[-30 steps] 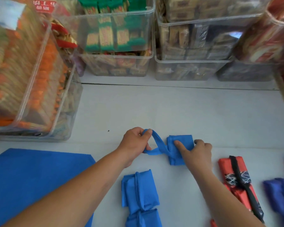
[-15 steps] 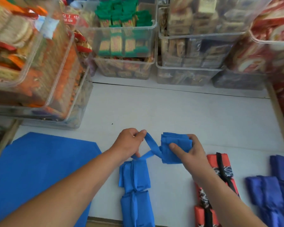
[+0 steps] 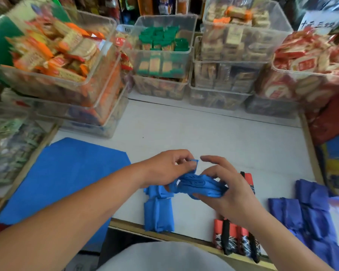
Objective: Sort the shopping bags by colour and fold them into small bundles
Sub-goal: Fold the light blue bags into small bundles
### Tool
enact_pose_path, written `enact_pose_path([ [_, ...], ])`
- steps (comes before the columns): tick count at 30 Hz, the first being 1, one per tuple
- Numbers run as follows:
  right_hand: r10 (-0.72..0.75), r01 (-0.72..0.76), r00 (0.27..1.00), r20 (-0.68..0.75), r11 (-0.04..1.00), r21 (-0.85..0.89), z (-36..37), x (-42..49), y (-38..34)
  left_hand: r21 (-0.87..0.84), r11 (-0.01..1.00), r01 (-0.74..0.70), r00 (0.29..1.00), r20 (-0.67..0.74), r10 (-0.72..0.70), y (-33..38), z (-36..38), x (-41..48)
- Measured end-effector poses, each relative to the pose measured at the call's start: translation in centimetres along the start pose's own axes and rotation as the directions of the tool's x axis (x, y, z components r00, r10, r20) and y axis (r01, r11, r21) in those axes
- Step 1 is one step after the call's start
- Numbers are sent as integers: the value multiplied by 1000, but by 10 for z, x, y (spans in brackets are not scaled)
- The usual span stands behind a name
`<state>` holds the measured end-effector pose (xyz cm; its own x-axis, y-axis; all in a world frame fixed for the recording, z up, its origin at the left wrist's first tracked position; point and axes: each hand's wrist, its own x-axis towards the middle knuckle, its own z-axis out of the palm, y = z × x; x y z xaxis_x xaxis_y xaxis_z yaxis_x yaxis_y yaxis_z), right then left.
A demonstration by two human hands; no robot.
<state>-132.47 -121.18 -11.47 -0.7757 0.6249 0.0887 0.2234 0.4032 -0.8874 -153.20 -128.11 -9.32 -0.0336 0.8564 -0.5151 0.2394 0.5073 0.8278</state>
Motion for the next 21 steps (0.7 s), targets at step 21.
enact_pose_path([
  [21, 254, -248, 959, -125, 967, 64, 5, -10, -21, -205, 942, -266, 816, -568, 106, -22, 57, -44],
])
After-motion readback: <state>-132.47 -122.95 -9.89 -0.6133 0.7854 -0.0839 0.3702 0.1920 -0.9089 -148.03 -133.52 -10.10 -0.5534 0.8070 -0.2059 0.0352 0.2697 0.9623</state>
